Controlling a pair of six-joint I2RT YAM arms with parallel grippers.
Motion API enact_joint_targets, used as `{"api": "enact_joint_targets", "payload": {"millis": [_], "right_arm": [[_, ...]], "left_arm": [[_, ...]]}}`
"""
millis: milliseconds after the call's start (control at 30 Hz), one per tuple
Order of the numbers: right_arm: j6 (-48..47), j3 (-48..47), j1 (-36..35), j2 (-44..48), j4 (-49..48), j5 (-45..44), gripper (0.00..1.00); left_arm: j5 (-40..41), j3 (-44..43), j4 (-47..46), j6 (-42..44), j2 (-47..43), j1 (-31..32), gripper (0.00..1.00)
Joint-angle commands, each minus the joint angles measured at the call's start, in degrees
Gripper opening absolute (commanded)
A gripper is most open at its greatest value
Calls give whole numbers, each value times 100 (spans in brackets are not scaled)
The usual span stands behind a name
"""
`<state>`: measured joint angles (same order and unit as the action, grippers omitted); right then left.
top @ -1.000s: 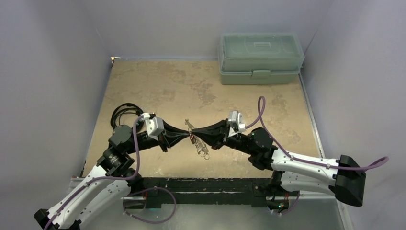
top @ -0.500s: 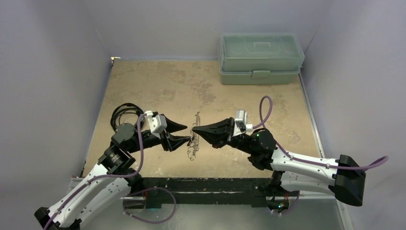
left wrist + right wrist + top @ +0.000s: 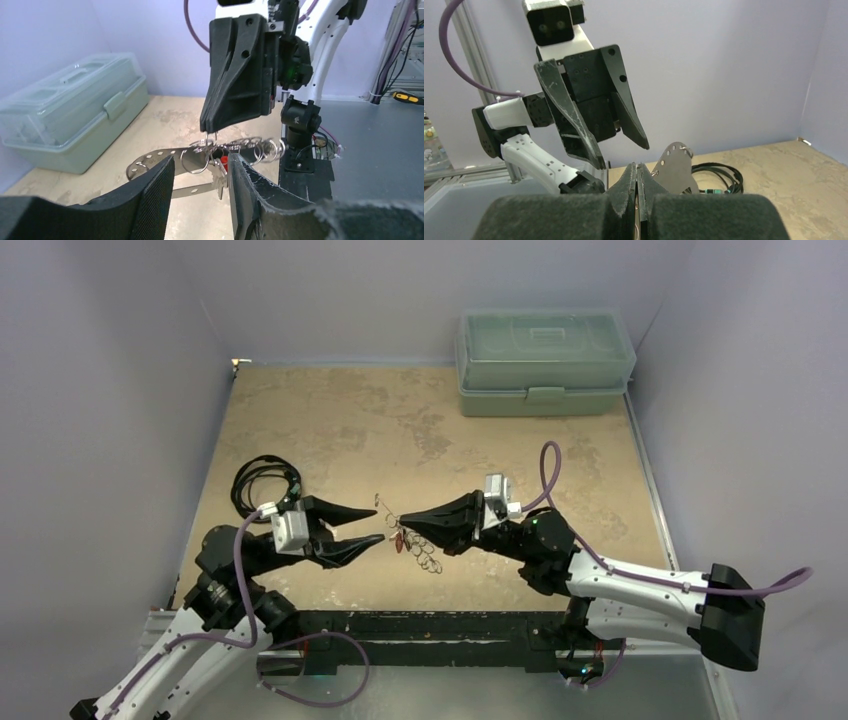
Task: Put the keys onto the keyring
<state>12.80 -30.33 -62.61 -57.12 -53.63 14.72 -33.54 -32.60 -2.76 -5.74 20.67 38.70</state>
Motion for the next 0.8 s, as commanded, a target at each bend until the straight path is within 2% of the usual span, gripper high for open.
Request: {"api": "enact_joint_targets", "payload": {"millis": [0, 100, 367, 767], "right_arm": [[-25, -173, 2, -89, -338, 239, 0], [-15, -226, 3, -153, -380, 293, 0], [-15, -292, -1, -238, -407, 355, 0], [-14, -362, 3, -254, -484, 347, 0]], "left_arm": [[-370, 78, -415, 62, -67, -2, 42], [-510, 77, -465, 28, 41, -2, 42], [-645, 87, -524, -50, 261, -3, 27], [-665, 105, -538, -162, 514, -1, 25]]}}
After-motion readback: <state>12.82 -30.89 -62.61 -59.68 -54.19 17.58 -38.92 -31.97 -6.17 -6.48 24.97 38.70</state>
